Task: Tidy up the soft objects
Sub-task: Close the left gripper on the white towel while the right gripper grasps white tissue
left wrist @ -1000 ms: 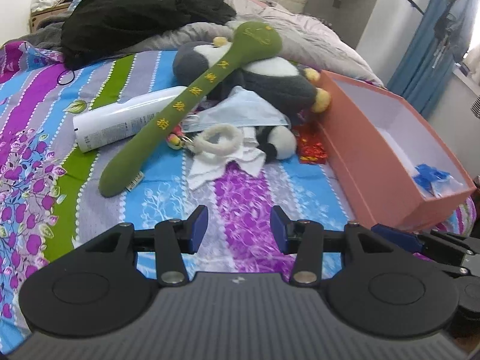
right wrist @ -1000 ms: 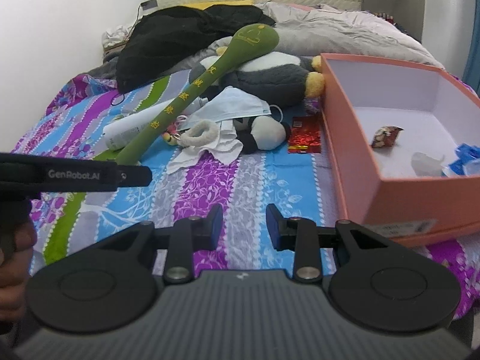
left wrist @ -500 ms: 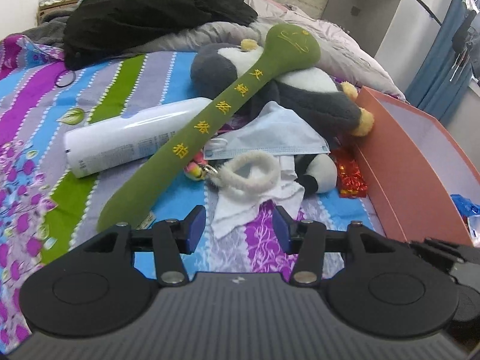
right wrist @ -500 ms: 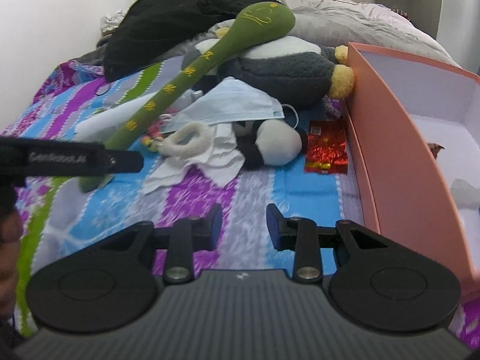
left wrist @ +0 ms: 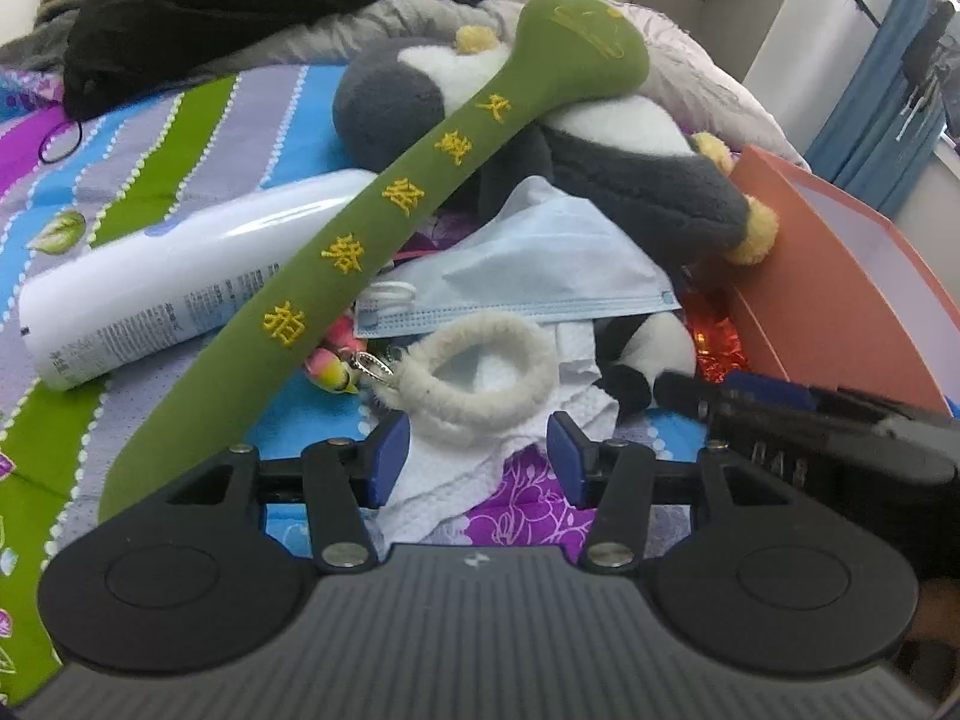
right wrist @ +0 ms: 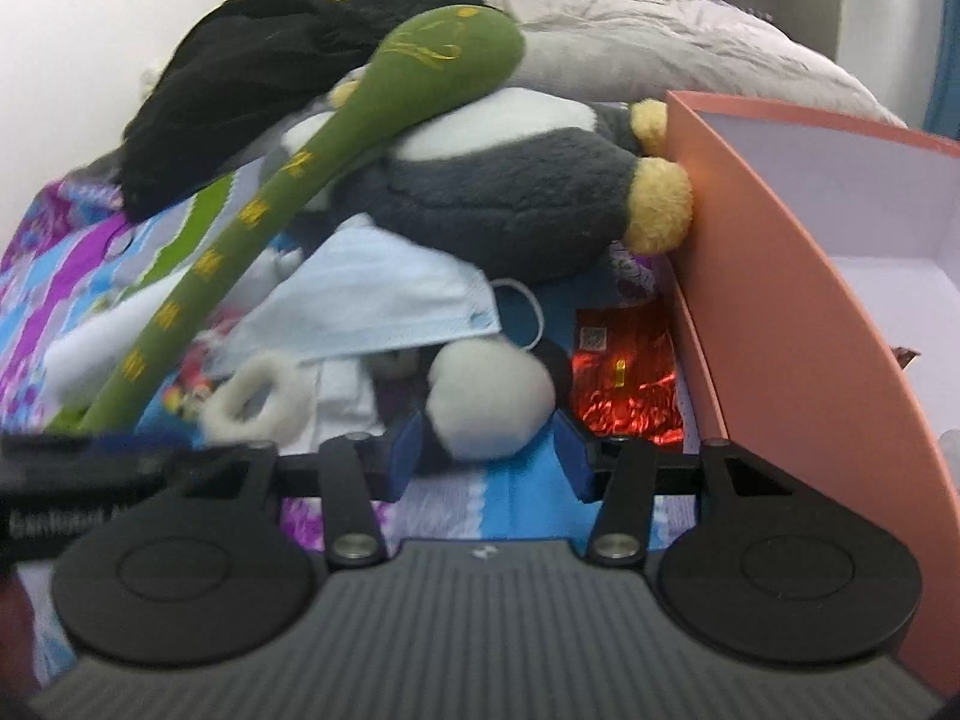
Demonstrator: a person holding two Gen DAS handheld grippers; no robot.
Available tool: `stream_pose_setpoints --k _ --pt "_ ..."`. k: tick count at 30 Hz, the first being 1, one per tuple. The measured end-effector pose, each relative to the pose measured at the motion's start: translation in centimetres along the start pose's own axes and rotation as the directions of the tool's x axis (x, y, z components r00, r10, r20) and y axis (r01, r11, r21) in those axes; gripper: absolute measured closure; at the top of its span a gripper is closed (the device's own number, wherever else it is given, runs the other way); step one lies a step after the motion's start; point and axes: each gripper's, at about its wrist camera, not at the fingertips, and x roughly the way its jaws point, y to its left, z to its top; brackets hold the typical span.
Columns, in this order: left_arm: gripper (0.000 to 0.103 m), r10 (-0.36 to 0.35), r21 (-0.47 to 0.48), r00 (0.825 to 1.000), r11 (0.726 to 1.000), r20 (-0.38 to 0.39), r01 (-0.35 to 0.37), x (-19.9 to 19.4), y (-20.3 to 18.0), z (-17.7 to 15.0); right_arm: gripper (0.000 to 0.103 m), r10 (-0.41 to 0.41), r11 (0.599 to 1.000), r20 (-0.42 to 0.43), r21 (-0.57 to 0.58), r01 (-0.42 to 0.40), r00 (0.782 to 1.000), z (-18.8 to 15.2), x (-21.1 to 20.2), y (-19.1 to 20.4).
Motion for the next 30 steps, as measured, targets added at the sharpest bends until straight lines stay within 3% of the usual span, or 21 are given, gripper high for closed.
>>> stream_pose_setpoints --k 1,2,12,15,17,20,30 --pt "0.046 0.000 -0.013 1.000 1.000 -0.004 0.000 0.2 0.2 0.0 0.038 0.000 1.000 0.002 0.010 0.000 1.000 0.2 0.3 -0.1" --pt "0.046 -0.005 -0.026 1.000 1.000 -0.007 0.005 0.4 0.3 0.1 0.037 -0.003 1.000 0.008 0.015 0.002 1.000 0.4 0.5 -0.1" --pt "0.048 0.004 -0.095 1.000 0.995 -0.008 -0.005 2.3 0.1 0.3 0.036 -0.026 0.995 -0.048 -0.094 0.022 0.999 1.1 4.0 1.1" --pt "0.060 0.007 -0.106 1.000 0.994 -0.005 -0.007 2.5 0.0 0.3 0.041 -0.021 0.995 -0.051 -0.094 0.016 0.998 1.1 4.0 1.1" --pt "0.077 -0.001 -0.113 1.000 0.994 -0.002 0.000 2.5 0.0 0.4 0.049 -0.024 0.996 -0.048 -0.088 0.019 0.999 1.1 3.7 1.0" --pt "0.091 -0.007 -0.125 1.000 0.992 0.000 0.007 2.3 0.0 0.3 0.052 -0.015 0.996 -0.048 -0.089 0.011 0.999 1.1 3.1 0.9" --pt "0.096 -0.059 -0.145 0.997 0.987 0.055 0.067 -1.9 0.1 -0.5 0.052 -0.034 0.991 -0.047 -0.129 0.028 0.998 0.3 -1.0 0.9"
